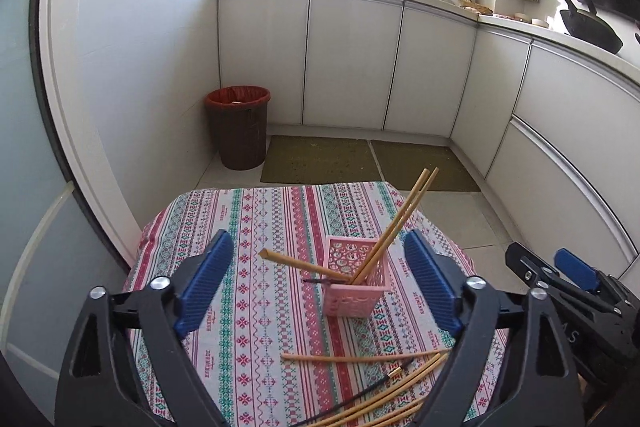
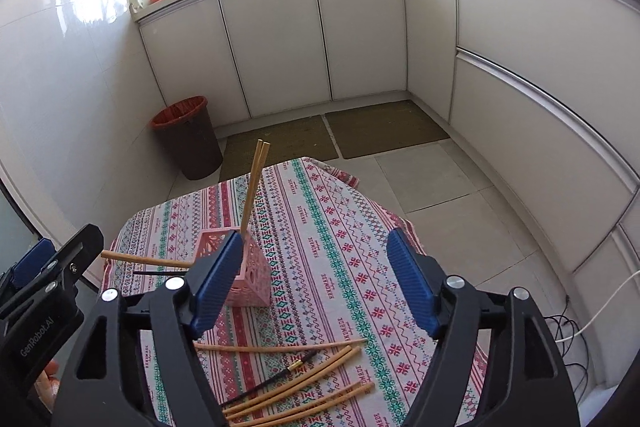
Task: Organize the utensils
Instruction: 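Lower both chopsticks into the pink basket and open both tools, then grasp another wooden chopstick with the left tool while the right tool reaches the pile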
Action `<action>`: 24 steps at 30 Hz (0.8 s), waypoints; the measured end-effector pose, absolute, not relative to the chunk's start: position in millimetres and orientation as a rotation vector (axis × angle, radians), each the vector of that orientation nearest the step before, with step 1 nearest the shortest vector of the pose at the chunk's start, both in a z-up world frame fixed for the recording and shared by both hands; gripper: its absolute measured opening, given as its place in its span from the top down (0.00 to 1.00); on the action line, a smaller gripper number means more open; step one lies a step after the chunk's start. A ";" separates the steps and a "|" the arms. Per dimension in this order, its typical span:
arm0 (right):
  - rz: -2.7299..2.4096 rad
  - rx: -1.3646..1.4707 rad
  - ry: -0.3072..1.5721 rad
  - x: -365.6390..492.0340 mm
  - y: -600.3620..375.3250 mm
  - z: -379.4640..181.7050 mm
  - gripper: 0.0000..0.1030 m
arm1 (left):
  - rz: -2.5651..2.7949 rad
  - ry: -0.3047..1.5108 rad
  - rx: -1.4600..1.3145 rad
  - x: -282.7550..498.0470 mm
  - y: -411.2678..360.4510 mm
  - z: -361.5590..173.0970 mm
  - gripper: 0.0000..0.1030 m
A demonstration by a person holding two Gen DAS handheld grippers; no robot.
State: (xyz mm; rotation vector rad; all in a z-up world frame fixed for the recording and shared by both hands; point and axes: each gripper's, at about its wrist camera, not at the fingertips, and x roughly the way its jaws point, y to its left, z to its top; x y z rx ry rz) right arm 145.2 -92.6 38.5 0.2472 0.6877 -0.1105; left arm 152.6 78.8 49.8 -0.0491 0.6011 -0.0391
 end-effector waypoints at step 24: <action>-0.387 0.644 0.978 57.6 -242.2 -63.8 0.07 | -0.586 1.222 0.271 155.5 -63.0 -93.7 0.12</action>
